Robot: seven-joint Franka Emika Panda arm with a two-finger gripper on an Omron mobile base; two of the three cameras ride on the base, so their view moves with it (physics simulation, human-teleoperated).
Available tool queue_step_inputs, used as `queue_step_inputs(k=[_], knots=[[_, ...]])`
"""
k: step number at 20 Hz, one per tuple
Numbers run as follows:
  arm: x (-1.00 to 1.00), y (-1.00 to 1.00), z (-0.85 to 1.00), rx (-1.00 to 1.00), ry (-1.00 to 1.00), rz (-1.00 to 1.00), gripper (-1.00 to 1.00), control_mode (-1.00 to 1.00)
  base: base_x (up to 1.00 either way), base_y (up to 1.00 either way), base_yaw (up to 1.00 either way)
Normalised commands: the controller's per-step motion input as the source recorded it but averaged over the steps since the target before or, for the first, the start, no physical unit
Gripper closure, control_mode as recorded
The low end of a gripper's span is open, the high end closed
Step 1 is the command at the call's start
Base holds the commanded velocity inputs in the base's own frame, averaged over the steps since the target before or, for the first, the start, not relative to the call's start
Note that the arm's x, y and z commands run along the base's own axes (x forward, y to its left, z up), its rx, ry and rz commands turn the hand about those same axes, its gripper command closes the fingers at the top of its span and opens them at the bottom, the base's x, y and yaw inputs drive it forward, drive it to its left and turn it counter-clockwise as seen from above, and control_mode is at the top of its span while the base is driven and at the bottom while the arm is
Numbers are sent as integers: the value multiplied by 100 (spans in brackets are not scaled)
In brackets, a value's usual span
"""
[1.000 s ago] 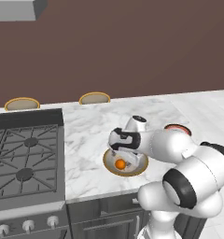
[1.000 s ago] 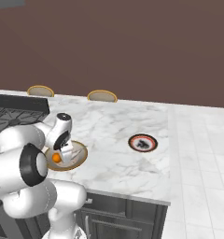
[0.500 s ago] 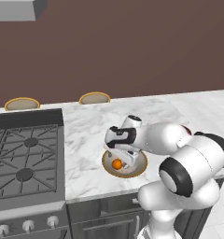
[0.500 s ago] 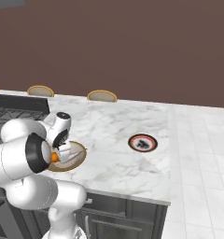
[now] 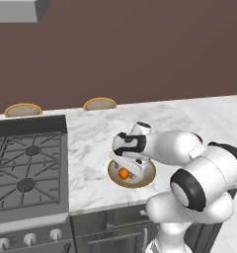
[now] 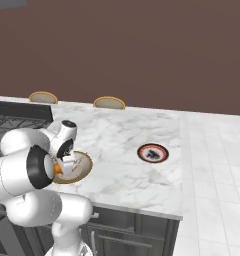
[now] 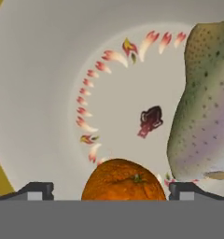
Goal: Remove the tangerine from the bowl and place it on the small plate. Then place the bowl with only the fish in the microwave, close the door, and press the start button to microwave the fish.
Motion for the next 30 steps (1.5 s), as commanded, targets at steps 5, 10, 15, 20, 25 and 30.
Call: queue_step_inputs(k=[5,10,15,20,25,30], knots=[[-66,1,-4,1,-4,-6,-100,-100,0,0,0],[-17,0,-6,1,0,-7,-100,-100,0,0,0],[42,-6,-5,8,4,-1,-100,-100,0,0,0],[32,0,-15,4,6,0,-100,-100,0,0,0],[10,0,-29,1,5,0,100,-100,0,0,0],[-13,0,-18,0,0,0,100,-100,0,0,0]])
